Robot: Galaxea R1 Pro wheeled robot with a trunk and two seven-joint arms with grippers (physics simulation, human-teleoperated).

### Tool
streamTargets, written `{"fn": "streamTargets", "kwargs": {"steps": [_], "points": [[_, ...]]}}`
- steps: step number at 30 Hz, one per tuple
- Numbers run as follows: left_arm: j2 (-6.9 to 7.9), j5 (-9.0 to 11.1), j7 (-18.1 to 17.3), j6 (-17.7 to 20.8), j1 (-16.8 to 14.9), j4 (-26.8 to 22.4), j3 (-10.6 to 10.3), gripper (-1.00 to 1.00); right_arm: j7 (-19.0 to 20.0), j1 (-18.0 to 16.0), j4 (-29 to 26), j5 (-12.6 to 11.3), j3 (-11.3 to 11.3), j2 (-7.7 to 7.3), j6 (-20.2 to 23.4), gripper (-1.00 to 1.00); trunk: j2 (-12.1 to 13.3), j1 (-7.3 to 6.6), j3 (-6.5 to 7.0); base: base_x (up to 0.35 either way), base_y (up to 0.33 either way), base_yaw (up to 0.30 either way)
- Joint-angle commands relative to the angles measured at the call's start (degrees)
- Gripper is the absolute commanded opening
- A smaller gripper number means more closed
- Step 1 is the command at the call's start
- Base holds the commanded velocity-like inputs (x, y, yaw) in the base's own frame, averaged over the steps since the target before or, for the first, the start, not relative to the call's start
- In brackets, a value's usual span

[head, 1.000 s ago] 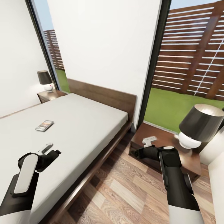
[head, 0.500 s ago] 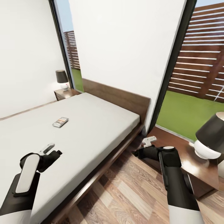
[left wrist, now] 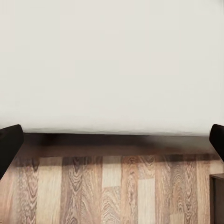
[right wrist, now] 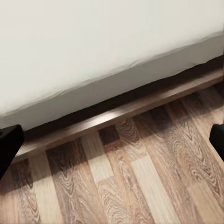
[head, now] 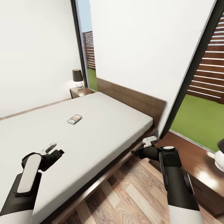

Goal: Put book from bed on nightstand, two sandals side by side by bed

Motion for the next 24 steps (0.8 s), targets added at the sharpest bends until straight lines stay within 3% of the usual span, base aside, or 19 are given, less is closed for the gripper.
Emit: {"fn": "streamTargets", "kwargs": {"steps": [1, 8, 24], "points": [[0.19, 0.5, 0.6, 0.2, 0.0, -0.1, -1.6, 1.0, 0.6, -0.1, -0.1, 0.5, -0.1, 0.05, 0.2, 1.0, 0.0, 0.01, -0.06, 0.175, -0.036, 0.28], [0.49, 0.5, 0.7, 0.2, 0.0, -0.2, -5.5, 1.0, 0.6, -0.1, -0.1, 0.5, -0.2, 0.05, 0.2, 1.0, 0.0, 0.01, -0.06, 0.24, -0.098, 0.28], [0.63, 0.3, 1.1, 0.2, 0.0, -0.1, -6.4, 1.0, 0.6, -0.1, -0.1, 0.5, -0.2, 0.05, 0.1, 1.0, 0.0, 0.01, -0.06, 0.277, -0.208, 0.281]]}}
